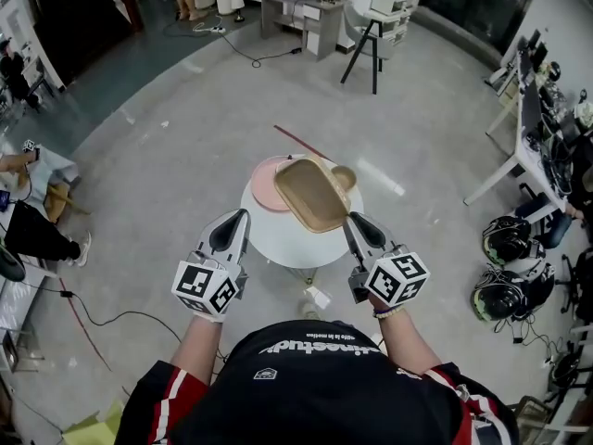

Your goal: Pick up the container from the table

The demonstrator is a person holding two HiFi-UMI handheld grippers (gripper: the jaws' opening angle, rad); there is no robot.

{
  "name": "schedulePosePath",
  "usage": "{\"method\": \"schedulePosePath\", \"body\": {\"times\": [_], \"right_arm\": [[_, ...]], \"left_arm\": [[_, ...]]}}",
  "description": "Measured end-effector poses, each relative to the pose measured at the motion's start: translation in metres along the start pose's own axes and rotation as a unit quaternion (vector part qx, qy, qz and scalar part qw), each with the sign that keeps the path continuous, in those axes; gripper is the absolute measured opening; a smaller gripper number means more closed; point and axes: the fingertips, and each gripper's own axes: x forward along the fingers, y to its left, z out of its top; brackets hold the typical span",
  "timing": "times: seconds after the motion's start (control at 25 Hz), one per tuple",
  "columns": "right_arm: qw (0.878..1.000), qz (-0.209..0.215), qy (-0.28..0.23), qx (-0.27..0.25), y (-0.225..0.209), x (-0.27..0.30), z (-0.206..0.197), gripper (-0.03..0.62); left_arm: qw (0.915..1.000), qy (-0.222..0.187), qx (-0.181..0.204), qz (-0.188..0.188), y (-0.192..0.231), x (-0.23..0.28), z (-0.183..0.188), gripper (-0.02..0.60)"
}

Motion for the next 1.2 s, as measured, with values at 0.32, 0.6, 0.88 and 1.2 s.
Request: {"method": "schedulePosePath", "body": {"times": [0.32,0.6,0.88,1.2], "right_arm": [[0.996,0.000,-0.029,-0.078,0.022,-0.011,0.021,0.060],[0.991,-0.003,-0.037,-0.125,0.034,-0.017,0.028,0.060],[0.993,-0.003,-0.026,-0.115,0.029,-0.015,0.021,0.058],[0.991,-0.001,-0.026,-0.128,0.032,-0.014,0.017,0.058]], "left_arm": [[0.9999,-0.006,0.008,-0.003,-0.003,-0.001,0.004,0.025],[0.9998,-0.016,0.009,0.003,-0.005,0.000,0.007,0.025],[0.9997,-0.019,0.007,0.012,0.001,-0.001,0.009,0.025],[0.9996,-0.017,0.006,0.019,0.005,-0.006,0.005,0.025]]}}
